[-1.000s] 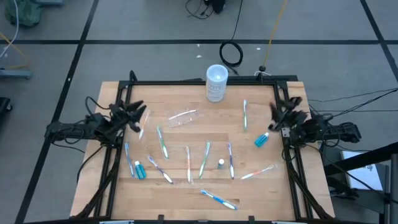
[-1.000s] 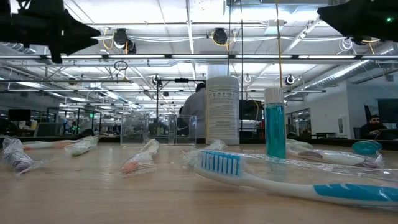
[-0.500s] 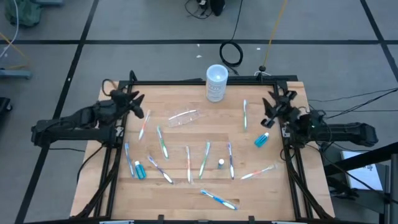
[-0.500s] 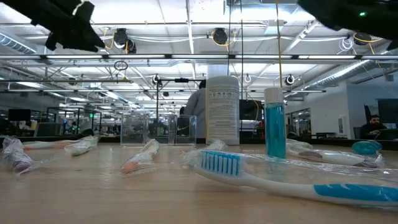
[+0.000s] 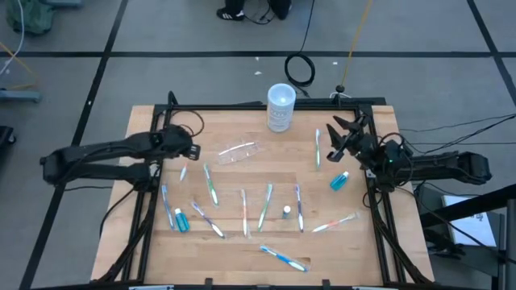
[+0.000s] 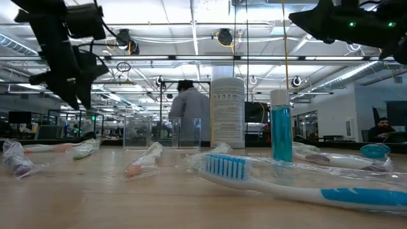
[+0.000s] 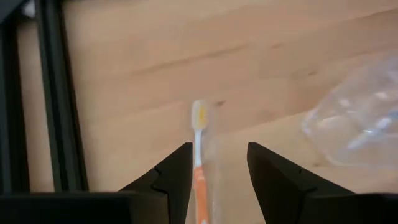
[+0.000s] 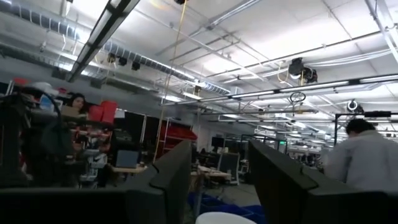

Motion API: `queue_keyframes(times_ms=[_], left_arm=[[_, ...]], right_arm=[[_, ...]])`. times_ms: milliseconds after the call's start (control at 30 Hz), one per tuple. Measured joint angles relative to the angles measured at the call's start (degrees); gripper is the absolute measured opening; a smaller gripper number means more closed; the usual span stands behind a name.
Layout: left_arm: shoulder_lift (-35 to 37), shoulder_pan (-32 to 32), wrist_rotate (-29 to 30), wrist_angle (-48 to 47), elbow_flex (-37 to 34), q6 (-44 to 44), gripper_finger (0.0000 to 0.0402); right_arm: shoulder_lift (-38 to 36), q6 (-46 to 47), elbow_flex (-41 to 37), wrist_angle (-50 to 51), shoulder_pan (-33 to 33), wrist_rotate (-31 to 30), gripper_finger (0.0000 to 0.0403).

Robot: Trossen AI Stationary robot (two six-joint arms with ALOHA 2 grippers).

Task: Pick & Place toothbrushing station
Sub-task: Put the top left orange toothbrush into the transparent organizer

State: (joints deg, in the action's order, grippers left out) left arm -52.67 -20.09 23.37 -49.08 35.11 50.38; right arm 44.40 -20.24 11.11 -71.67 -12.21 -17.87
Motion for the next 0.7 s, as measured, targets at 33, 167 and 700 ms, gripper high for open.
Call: queue_keyframes(times_ms=[33,167,700], left_arm=[[-1.4,-0.4,-0.6,0.0,0.0,0.4,0.0156],[-7.5,-0.8,-2.8,0.0,0.0,2.6,0.0156],[-29.7,-1.5,2.1,13.3,-0.1,7.4,0.0156]], right_arm=[[0.0,0.3,0.0,-0.3,0.0,0.0,0.0151],[0.0,2.0,0.0,-1.3,0.0,0.0,0.0151],[0.0,12.2,0.1,0.5,0.0,0.2,0.0151]])
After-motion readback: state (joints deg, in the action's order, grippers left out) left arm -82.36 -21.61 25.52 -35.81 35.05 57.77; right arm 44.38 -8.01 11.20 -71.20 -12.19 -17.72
